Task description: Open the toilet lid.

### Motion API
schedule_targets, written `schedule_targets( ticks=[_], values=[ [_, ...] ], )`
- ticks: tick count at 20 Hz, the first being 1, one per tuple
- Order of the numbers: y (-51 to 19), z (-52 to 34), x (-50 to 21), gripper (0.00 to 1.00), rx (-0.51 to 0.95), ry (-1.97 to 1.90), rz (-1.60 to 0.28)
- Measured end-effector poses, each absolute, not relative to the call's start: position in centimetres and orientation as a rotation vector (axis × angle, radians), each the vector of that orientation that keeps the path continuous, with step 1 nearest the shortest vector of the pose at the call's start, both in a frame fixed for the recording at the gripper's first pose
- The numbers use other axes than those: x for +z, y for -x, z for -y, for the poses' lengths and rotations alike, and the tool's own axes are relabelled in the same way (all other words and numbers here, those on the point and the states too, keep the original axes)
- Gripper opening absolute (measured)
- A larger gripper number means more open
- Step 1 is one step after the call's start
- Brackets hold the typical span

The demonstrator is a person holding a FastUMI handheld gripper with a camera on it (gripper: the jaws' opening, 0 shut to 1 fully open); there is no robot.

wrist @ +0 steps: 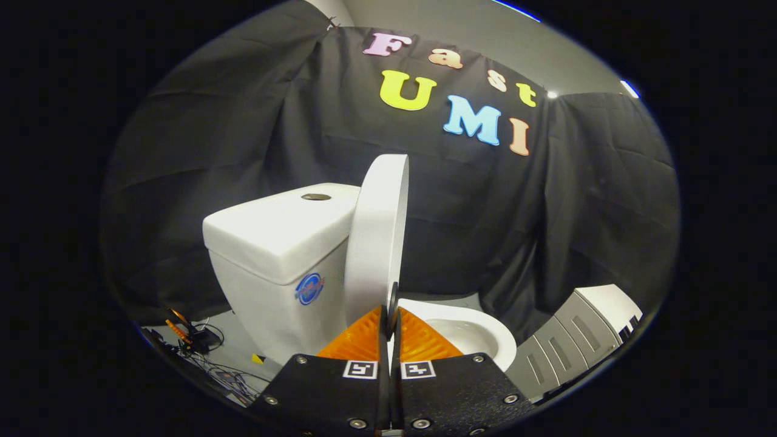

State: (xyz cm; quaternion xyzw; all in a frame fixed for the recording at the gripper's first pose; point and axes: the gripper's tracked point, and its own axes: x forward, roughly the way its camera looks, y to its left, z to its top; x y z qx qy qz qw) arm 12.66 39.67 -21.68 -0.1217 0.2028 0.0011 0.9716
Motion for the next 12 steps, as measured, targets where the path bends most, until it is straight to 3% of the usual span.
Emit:
schedule_targets(
  ticks=[12],
  values=[
    [-12.94,-41.09,-21.79,0.00,0.013,0.277,-0.386]
  ],
)
